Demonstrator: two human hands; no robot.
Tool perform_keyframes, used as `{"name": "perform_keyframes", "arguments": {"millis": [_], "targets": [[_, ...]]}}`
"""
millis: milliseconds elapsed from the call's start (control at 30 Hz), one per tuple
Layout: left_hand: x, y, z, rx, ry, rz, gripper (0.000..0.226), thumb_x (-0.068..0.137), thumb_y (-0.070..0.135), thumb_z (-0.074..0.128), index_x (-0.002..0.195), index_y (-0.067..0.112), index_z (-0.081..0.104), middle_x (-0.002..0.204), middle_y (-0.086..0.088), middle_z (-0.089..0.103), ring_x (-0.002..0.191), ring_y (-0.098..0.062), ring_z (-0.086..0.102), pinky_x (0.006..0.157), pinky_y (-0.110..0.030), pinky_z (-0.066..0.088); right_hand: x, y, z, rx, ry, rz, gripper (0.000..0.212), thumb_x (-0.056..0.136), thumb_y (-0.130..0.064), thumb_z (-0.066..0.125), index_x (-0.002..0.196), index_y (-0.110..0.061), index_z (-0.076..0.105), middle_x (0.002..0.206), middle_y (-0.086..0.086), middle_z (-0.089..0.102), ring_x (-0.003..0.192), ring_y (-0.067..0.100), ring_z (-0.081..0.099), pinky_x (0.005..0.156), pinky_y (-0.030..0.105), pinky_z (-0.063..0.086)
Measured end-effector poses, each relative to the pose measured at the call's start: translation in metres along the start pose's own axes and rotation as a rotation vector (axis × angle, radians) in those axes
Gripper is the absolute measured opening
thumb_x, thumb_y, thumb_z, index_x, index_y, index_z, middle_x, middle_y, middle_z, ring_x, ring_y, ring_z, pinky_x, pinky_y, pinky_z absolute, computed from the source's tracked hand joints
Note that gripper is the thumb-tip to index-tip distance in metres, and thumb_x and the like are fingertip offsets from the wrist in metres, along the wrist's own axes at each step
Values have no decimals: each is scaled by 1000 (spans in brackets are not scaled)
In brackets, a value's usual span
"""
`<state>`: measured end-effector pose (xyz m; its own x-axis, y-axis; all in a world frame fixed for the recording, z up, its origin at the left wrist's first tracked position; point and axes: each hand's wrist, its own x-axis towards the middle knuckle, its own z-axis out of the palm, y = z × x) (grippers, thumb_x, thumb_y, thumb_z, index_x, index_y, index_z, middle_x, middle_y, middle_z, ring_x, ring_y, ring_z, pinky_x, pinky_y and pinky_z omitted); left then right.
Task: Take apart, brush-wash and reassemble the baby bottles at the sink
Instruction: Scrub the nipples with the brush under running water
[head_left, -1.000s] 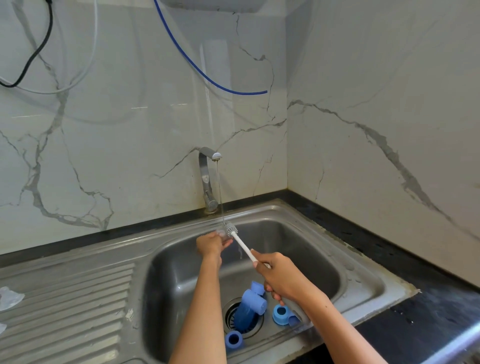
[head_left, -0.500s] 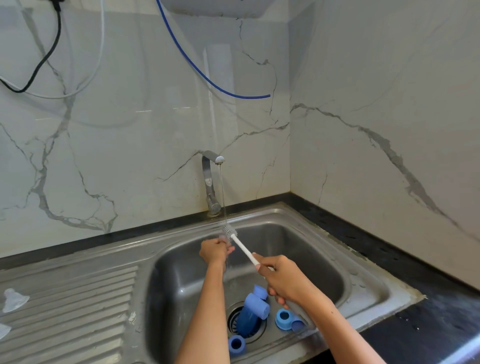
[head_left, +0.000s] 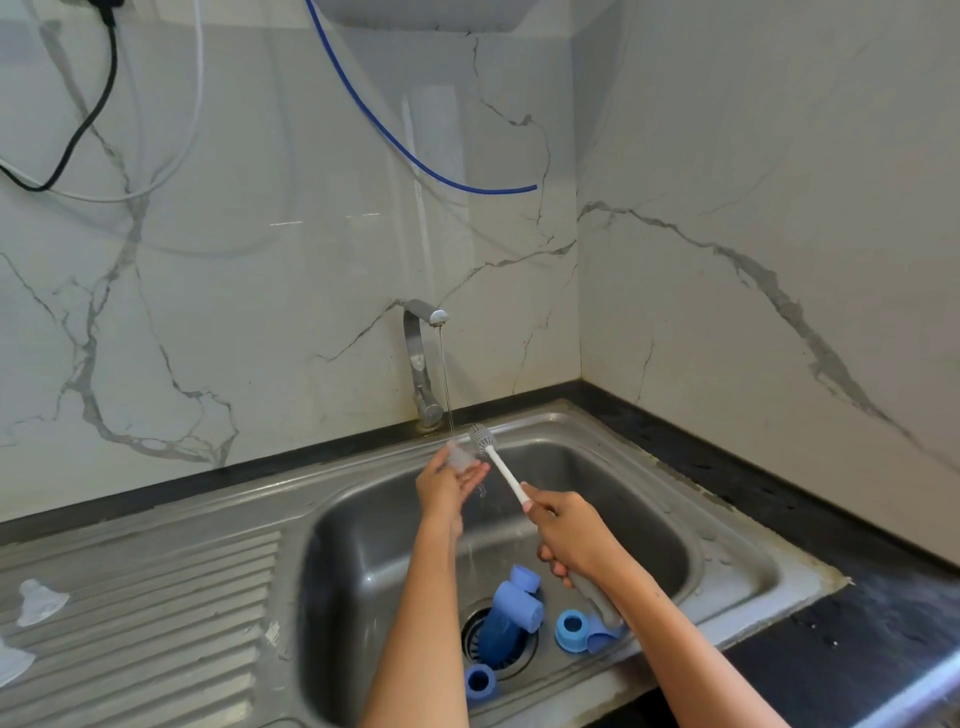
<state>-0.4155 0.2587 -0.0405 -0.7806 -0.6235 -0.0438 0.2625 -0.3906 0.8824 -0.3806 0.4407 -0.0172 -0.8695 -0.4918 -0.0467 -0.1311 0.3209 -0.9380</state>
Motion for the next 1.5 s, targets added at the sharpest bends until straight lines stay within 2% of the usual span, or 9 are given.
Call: {"name": "perform_keyframes", "arguments": {"millis": [167, 300, 433, 533, 667, 833, 1033, 1167, 1500], "targets": [[8, 8, -12, -438, -17, -126, 24, 99, 7, 42, 119, -7, 46, 114, -35, 55, 69, -34, 71, 66, -37, 60, 0, 5, 2, 28, -71, 23, 41, 102, -28, 41, 143, -32, 42, 55, 0, 45, 35, 5, 38, 37, 20, 37], [7, 9, -10, -415, 15, -210, 22, 93, 11, 58, 112, 0, 57, 85, -22, 71, 65, -22, 72, 59, -28, 60, -2, 2, 0, 31, -81, 10, 41, 102, -28, 41, 143, -33, 42, 54, 0, 46, 34, 5, 38, 36, 20, 36], [11, 11, -13, -360, 90, -317, 42, 103, 30, 37, 139, 10, 41, 134, -16, 55, 122, -23, 56, 96, -34, 45, -4, 2, -3, 52, -84, 13, 40, 102, -28, 41, 142, -34, 43, 52, -1, 45, 34, 6, 38, 36, 21, 35], [13, 5, -13, -291, 62, -413, 49, 104, 37, 29, 144, 8, 34, 148, -15, 40, 137, -26, 38, 113, -44, 25, -5, 2, -3, 45, -101, 5, 39, 102, -29, 41, 140, -36, 45, 52, -1, 45, 35, 6, 37, 37, 21, 35], [20, -4, -5, -307, 12, -478, 51, 104, 37, 23, 136, 2, 43, 111, -20, 56, 100, -33, 54, 109, -52, 25, -11, 4, 8, -10, -113, 11, 39, 102, -31, 39, 140, -38, 45, 52, -2, 45, 34, 6, 37, 38, 21, 36], [11, -5, 9, -353, -11, -453, 40, 103, 16, 33, 140, 6, 42, 141, -17, 47, 134, -27, 42, 106, -46, 32, -6, -6, 21, -51, -39, -39, 38, 103, -30, 36, 140, -34, 45, 58, 0, 46, 35, 5, 38, 37, 21, 38], [14, 3, 2, -629, 220, -358, 34, 103, 13, 37, 135, 8, 46, 100, -20, 59, 106, -27, 61, 107, -34, 40, -17, 1, 11, -22, -140, 38, 40, 102, -30, 39, 141, -39, 43, 55, 0, 46, 34, 5, 37, 36, 20, 36], [13, -4, 7, -582, 112, -375, 37, 104, 12, 31, 139, 7, 42, 139, -19, 49, 129, -29, 48, 108, -41, 35, -17, 2, 15, -24, -91, 21, 40, 102, -30, 38, 141, -38, 43, 53, -1, 45, 33, 6, 37, 35, 20, 36], [7, 1, 21, -473, -86, -364, 31, 103, 16, 37, 125, -4, 48, 141, -23, 45, 132, -34, 43, 110, -44, 32, 4, -4, 20, 17, 89, -17, 40, 103, -23, 38, 143, -27, 43, 63, 3, 49, 38, 6, 40, 36, 19, 40]]}}
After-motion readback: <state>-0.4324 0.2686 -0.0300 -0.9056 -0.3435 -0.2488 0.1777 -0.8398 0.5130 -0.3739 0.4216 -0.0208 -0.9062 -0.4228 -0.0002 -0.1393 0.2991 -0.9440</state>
